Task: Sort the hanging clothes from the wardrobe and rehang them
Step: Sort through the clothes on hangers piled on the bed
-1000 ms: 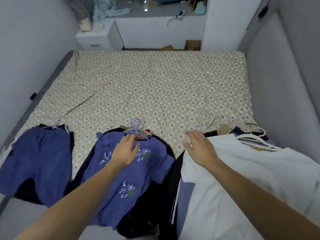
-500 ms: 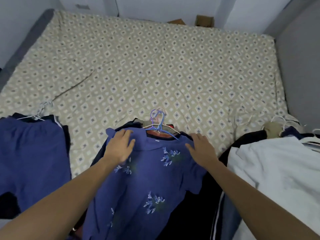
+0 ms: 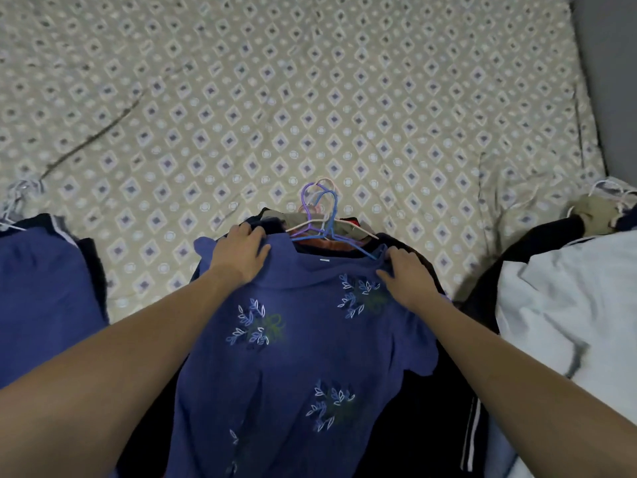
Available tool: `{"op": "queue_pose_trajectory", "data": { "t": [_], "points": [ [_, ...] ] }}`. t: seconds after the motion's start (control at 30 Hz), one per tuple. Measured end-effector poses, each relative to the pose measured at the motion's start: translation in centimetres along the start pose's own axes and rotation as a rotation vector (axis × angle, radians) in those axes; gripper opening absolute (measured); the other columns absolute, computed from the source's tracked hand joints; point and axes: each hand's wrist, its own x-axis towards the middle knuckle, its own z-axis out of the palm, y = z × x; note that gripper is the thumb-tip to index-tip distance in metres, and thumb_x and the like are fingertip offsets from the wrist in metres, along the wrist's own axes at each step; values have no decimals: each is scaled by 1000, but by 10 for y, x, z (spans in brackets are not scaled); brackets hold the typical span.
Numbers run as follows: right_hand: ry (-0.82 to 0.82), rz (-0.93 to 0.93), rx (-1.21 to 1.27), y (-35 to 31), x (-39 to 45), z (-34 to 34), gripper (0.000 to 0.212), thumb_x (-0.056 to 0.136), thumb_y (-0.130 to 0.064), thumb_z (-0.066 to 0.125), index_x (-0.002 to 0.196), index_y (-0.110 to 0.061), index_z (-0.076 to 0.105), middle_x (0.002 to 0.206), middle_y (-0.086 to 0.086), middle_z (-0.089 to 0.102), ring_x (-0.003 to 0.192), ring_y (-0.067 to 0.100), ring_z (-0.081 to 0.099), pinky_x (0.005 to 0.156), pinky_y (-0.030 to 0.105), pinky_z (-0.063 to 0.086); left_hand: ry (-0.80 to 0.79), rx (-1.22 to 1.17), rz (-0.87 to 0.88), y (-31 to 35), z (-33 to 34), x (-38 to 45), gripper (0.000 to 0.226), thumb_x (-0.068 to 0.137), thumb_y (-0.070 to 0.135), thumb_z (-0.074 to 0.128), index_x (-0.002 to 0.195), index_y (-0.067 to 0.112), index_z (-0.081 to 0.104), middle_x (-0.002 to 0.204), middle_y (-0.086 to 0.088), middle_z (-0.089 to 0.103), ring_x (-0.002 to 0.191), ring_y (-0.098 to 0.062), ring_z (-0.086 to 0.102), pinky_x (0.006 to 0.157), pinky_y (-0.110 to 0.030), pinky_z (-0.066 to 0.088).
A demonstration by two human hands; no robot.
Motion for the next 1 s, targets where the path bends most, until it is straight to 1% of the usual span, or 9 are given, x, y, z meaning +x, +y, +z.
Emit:
{"op": "queue_pose_trajectory", "data": {
  "t": [0.1, 0.17, 0.3, 0.4, 0.5, 0.6, 0.77, 0.9, 1.0],
  "points": [
    [7, 14, 49, -6, -6, 7, 23, 103, -34, 61, 97, -16, 48, 94, 5, 55, 84, 29, 51, 67, 44, 42, 32, -33, 52, 0, 1, -3, 25, 106, 38, 51, 102, 14, 57, 106, -10, 54, 104, -34, 50, 81, -47, 43],
    [8, 10, 123, -13, -15, 4, 24, 105, -32, 57, 90, -16, 46, 86, 1, 50, 77, 27, 50, 63, 43, 38, 37, -37, 95, 1, -1, -8, 22, 104, 35, 56, 98, 14, 56, 104, -10, 53, 100, -36, 51, 79, -50, 45],
    [91, -62, 256, -26, -39, -22, 26, 106, -26, 54, 84, -20, 40, 75, -1, 51, 68, 26, 51, 65, 48, 44, 46, -74, 66, 4, -14, -23, 31, 101, 36, 60, 120, 13, 54, 119, -11, 51, 110, -36, 49, 85, -49, 45],
    [141, -135, 265, -37, -58, -51, 16, 107, -29, 54, 94, -21, 48, 72, 0, 58, 68, 27, 56, 64, 45, 46, 68, -142, 46, 8, -31, -36, 39, 102, 40, 56, 133, 17, 52, 124, -9, 54, 115, -35, 50, 90, -50, 47],
    [213, -182, 249, -46, -83, -81, 16, 104, -31, 57, 94, -22, 50, 69, -1, 58, 70, 28, 57, 63, 43, 45, 87, -171, 85, 14, -55, -60, 34, 102, 54, 45, 100, 22, 57, 97, -3, 58, 100, -31, 54, 80, -45, 43],
    [275, -198, 283, -53, -120, -110, 20, 100, -36, 58, 87, -27, 47, 68, -5, 55, 70, 26, 55, 66, 44, 48, 170, -373, 111, 28, -90, -106, 54, 95, 71, 34, 82, 22, 53, 81, 4, 56, 85, -21, 52, 75, -42, 40],
    [316, -267, 413, -60, -214, -147, 23, 103, -38, 59, 84, -27, 50, 72, -8, 58, 73, 16, 57, 73, 42, 47, 346, -460, 175, 54, -139, -210, 39, 105, 48, 37, 75, 25, 47, 77, 9, 53, 79, -19, 50, 72, -39, 34],
    [355, -312, 382, -59, -305, -163, 25, 106, -40, 47, 86, -26, 52, 78, -8, 60, 78, 18, 58, 77, 45, 50, 423, -410, 187, 76, -168, -304, 36, 105, 46, 38, 81, 24, 52, 80, 9, 53, 82, -20, 51, 74, -42, 40],
    [405, -338, 388, -58, -377, -174, 22, 107, -32, 52, 86, -23, 51, 83, -8, 58, 81, 17, 54, 76, 43, 46, 479, -390, 222, 102, -187, -370, 31, 107, 43, 43, 85, 24, 53, 83, 9, 55, 83, -19, 52, 73, -42, 41]
  ]
}}
